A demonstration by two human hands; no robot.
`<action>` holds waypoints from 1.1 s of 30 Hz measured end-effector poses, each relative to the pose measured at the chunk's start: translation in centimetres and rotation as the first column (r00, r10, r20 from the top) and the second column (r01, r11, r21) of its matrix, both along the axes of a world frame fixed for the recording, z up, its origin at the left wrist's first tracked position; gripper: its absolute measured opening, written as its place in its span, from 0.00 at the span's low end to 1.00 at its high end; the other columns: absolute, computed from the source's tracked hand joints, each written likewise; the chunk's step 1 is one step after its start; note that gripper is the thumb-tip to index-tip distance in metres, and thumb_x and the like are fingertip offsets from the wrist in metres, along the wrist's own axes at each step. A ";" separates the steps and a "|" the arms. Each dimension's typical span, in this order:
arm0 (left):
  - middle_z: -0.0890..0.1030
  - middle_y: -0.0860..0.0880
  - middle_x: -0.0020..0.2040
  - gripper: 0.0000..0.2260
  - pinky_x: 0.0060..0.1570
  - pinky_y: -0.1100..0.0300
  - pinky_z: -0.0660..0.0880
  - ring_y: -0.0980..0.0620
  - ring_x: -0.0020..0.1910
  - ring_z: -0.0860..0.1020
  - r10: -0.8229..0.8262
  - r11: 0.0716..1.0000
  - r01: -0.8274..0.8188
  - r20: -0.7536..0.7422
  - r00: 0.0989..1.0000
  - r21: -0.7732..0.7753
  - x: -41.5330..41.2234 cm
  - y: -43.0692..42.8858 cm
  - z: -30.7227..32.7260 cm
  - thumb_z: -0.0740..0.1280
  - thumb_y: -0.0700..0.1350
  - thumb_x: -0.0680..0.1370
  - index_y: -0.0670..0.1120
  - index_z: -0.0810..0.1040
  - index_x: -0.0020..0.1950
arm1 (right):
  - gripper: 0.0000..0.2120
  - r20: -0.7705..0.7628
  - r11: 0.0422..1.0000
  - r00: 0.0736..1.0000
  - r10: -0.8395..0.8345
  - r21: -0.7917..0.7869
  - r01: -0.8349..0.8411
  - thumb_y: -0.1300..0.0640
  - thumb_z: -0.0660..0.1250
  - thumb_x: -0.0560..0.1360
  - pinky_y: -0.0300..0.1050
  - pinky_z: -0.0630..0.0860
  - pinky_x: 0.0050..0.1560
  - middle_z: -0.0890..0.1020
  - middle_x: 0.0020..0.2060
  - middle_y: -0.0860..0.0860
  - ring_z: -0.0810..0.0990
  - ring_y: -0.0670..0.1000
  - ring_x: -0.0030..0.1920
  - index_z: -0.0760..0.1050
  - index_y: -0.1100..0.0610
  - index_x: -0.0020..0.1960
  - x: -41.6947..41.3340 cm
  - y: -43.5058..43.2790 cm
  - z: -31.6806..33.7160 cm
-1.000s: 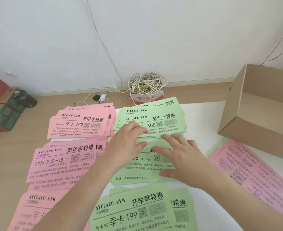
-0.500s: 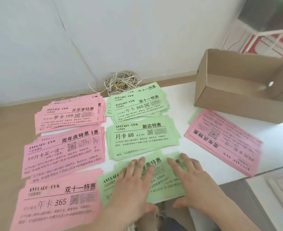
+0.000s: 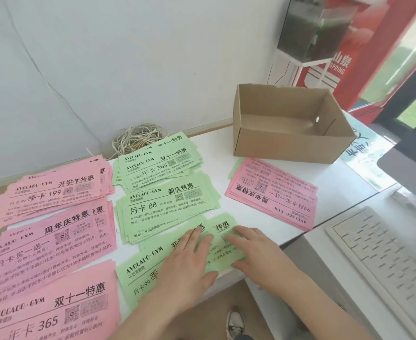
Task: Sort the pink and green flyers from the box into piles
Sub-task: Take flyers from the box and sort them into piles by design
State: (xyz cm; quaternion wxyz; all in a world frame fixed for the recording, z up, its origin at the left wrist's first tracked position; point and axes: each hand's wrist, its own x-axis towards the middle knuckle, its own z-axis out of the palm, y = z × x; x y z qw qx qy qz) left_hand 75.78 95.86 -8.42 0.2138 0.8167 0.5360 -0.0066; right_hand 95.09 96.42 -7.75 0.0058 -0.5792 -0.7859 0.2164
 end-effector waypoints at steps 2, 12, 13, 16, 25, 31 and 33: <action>0.43 0.53 0.79 0.33 0.75 0.59 0.44 0.54 0.77 0.41 0.007 1.000 -0.008 0.041 0.999 0.008 0.7 0.3 -0.3 0.59 0.58 0.79 0.54 0.44 0.78 | 0.27 -0.014 0.999 0.999 0.032 0.027 -0.032 0.53 0.67 0.75 0.44 0.65 0.68 0.66 0.71 0.48 0.64 0.52 0.68 0.64 0.48 0.72 0.1 0.2 -0.2; 0.58 0.51 0.76 0.24 0.73 0.57 0.57 0.53 0.74 0.54 0.050 0.972 -0.080 0.138 0.989 0.220 8.3 4.2 1.4 0.59 0.54 0.79 0.51 0.62 0.74 | 0.37 0.010 0.988 0.988 -0.155 0.026 0.155 0.40 0.67 0.73 0.48 0.60 0.71 0.56 0.76 0.46 0.54 0.49 0.75 0.52 0.42 0.76 9.8 4.2 3.1; 0.57 0.51 0.76 0.24 0.73 0.58 0.55 0.52 0.75 0.53 0.082 0.976 -0.109 0.145 0.986 0.189 9.8 5.6 1.6 0.60 0.54 0.79 0.50 0.61 0.74 | 0.38 0.070 0.980 0.978 -0.199 0.018 0.198 0.39 0.68 0.72 0.50 0.61 0.71 0.57 0.75 0.48 0.55 0.52 0.75 0.52 0.44 0.76 11.5 5.0 3.1; 0.58 0.45 0.76 0.28 0.71 0.54 0.56 0.47 0.74 0.54 0.179 0.976 -0.187 0.073 0.981 0.114 13.7 10.0 1.2 0.62 0.58 0.78 0.46 0.60 0.73 | 0.35 0.167 0.976 0.963 -0.213 -0.016 0.219 0.41 0.68 0.72 0.48 0.70 0.63 0.66 0.68 0.49 0.64 0.53 0.68 0.57 0.47 0.73 13.9 6.1 1.8; 0.69 0.46 0.65 0.38 0.60 0.49 0.67 0.44 0.63 0.68 0.301 0.945 -0.288 -0.067 0.951 0.156 16.5 12.4 -0.3 0.70 0.60 0.71 0.52 0.56 0.74 | 0.15 0.213 0.983 0.969 -0.122 0.159 0.089 0.54 0.61 0.78 0.46 0.76 0.44 0.75 0.56 0.47 0.74 0.52 0.55 0.68 0.52 0.64 14.5 5.2 -0.6; 0.79 0.48 0.57 0.36 0.52 0.55 0.73 0.45 0.52 0.77 0.235 0.968 -0.251 0.336 0.912 0.005 18.0 11.9 1.1 0.64 0.36 0.73 0.62 0.56 0.74 | 0.31 0.025 0.977 0.976 -0.214 0.008 0.214 0.34 0.60 0.73 0.46 0.76 0.52 0.74 0.62 0.43 0.74 0.49 0.60 0.60 0.45 0.72 16.3 6.0 1.7; 0.81 0.51 0.54 0.34 0.51 0.56 0.74 0.49 0.50 0.78 0.161 0.984 -0.178 0.357 0.920 0.014 17.6 12.2 2.2 0.64 0.35 0.73 0.64 0.61 0.71 | 0.37 -0.100 0.951 0.946 -0.308 -0.002 0.310 0.35 0.64 0.72 0.47 0.73 0.56 0.70 0.67 0.42 0.71 0.47 0.64 0.54 0.44 0.75 17.0 7.0 3.2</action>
